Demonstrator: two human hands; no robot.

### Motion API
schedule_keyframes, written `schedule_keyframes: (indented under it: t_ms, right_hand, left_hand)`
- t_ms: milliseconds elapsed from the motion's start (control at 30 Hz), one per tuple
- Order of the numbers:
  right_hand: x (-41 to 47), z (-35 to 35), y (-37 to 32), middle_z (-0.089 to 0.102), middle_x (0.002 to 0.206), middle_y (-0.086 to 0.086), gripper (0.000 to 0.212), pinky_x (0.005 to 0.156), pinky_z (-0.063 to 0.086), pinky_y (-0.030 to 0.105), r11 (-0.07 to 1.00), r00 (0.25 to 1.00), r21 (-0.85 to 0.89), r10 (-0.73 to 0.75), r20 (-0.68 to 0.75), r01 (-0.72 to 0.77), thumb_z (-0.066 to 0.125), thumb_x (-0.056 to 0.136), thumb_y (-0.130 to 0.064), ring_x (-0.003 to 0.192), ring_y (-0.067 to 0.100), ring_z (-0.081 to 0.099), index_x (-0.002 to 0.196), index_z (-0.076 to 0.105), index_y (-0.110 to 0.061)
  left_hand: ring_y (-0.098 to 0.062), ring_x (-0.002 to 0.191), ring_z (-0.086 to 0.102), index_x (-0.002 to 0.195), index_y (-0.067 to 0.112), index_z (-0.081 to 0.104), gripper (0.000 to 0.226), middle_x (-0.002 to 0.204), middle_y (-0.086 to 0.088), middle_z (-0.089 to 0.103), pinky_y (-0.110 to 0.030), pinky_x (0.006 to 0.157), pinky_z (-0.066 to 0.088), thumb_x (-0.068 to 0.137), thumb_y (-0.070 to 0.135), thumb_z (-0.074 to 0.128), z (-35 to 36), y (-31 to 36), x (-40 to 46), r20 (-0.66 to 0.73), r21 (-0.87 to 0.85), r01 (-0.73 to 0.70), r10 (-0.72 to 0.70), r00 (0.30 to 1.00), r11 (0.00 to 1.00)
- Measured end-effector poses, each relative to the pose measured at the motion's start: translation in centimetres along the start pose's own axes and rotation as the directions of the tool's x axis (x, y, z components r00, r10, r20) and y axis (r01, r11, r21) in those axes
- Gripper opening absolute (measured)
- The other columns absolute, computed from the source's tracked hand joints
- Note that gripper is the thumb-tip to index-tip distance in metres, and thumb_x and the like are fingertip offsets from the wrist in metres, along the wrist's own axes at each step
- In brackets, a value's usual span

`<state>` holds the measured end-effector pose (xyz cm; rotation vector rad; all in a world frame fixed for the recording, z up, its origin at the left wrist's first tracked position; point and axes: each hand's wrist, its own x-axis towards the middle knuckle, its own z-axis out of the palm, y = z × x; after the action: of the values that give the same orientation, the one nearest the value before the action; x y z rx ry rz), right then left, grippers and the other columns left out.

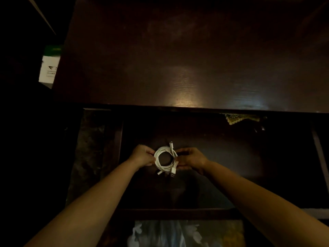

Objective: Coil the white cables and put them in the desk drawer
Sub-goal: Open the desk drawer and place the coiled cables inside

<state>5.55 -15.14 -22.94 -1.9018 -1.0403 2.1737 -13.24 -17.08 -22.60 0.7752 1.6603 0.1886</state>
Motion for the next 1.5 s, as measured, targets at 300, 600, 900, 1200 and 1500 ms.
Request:
schedule_keyframes:
  t_ms: [300, 600, 900, 1200, 1500]
  right_hand:
    - [0.6, 0.0, 0.3, 0.061, 0.071, 0.003, 0.030, 0.051, 0.051, 0.017, 0.968, 0.994, -0.243, -0.075, -0.078, 0.054, 0.062, 0.084, -0.001, 0.044, 0.001, 0.058, 0.114, 0.059, 0.004]
    - [-1.6, -0.6, -1.4, 0.057, 0.071, 0.005, 0.037, 0.045, 0.040, 0.018, 0.891, 1.000, -0.454, -0.013, -0.025, 0.000, 0.060, 0.089, -0.014, 0.055, 0.011, 0.049, 0.122, 0.053, 0.001]
    - [-8.2, 1.1, -3.0, 0.061, 0.121, 0.019, 0.033, 0.086, 0.047, 0.036, 0.682, 0.935, -0.730, -0.287, -0.209, 0.047, 0.051, 0.090, -0.022, 0.109, 0.033, 0.057, 0.118, 0.059, -0.006]
    - [-17.1, 7.4, 4.0, 0.052, 0.130, 0.008, 0.035, 0.107, 0.033, 0.045, 0.453, 0.489, -0.861, -0.819, -0.300, 0.231, 0.046, 0.093, -0.027, 0.125, 0.025, 0.045, 0.126, 0.053, -0.017]
    - [-16.7, 10.3, 15.6, -0.018, 0.157, 0.005, 0.071, 0.110, 0.005, 0.058, 0.301, 0.511, -0.953, -0.816, -0.272, -0.027, 0.036, 0.087, -0.047, 0.145, 0.028, -0.007, 0.148, 0.003, -0.031]
  left_hand:
    - [-0.009, 0.063, 0.053, 0.115, -0.005, 0.058, 0.035, 0.085, -0.014, 0.063, -0.011, 0.046, 0.046, 0.079, -0.005, 0.062, 0.1, -0.3, 0.1, -0.016, 0.111, -0.054, 0.056, 0.998, 0.992]
    - [-0.026, 0.108, 0.060, 0.127, 0.003, 0.050, 0.050, 0.118, -0.016, 0.063, -0.032, 0.093, 0.046, 0.081, 0.017, 0.067, -0.6, 0.5, -0.8, 0.015, 0.423, -0.140, 0.148, 0.989, 0.895]
    - [-0.022, 0.108, 0.058, 0.119, 0.010, 0.058, 0.032, 0.119, -0.010, 0.062, -0.027, 0.085, 0.042, 0.091, 0.022, 0.052, -1.0, 2.1, -9.1, -0.110, 0.439, -0.293, 0.375, 0.921, 0.849]
    - [-0.013, 0.118, 0.043, 0.126, 0.015, 0.050, 0.038, 0.125, -0.007, 0.052, -0.030, 0.100, 0.038, 0.089, 0.020, 0.043, 3.6, -3.5, -18.3, -0.386, 0.676, -0.544, 0.868, 0.313, 0.497]
    - [-0.023, 0.144, -0.016, 0.147, 0.030, 0.002, 0.096, 0.155, -0.004, -0.023, -0.054, 0.110, -0.007, 0.073, 0.037, 0.063, 7.1, -13.8, -18.3, -0.210, 0.894, -0.231, 0.814, 0.542, 0.385]
